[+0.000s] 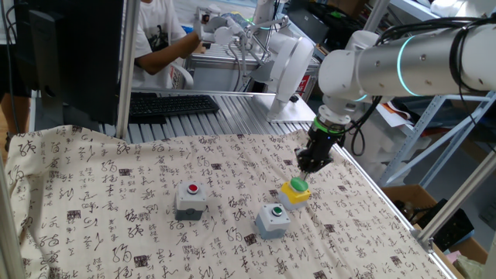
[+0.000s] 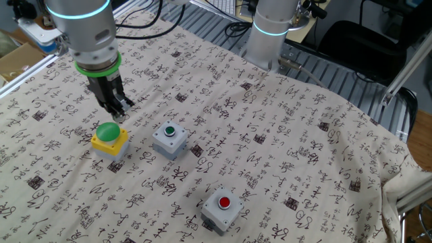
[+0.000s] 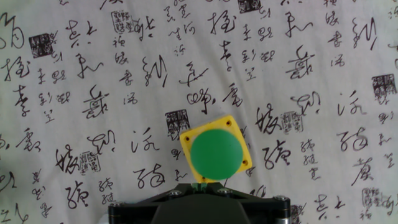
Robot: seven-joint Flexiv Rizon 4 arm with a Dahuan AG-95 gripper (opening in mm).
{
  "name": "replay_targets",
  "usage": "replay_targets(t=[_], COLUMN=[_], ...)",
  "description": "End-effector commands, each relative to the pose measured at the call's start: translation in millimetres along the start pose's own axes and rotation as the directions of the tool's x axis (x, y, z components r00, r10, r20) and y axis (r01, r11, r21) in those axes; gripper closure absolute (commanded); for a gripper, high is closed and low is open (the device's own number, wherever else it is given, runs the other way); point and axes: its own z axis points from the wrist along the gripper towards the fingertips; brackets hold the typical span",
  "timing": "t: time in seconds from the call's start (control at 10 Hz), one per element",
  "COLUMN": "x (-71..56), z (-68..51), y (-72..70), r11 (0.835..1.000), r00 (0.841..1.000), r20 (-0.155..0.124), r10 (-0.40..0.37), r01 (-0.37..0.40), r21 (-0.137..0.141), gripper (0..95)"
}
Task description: Press three buttons from left to right in sequence
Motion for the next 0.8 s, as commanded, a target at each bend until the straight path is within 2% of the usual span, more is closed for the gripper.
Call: replay_targets(t=[0.1, 0.4, 0.5, 0.6, 0.8], x=[21.1, 44.4, 59.2, 66.3, 78.6], z=[-2.6, -7.0, -11.5, -12.6, -9.1], y=[10.2, 25.6, 36.0, 40.1, 47.7], r11=[1.000, 0.999, 0.998, 0.997, 0.996], r00=[1.000, 0.999, 0.998, 0.997, 0.996], r20=[0.001, -0.006, -0.008, -0.008, -0.010], r10=[0.019, 0.047, 0.064, 0.073, 0.089], r01=[-0.019, -0.047, -0.064, -0.073, -0.089], r21=[0.004, 0.005, 0.006, 0.006, -0.001], gripper=[95.0, 95.0, 95.0, 95.0, 95.0])
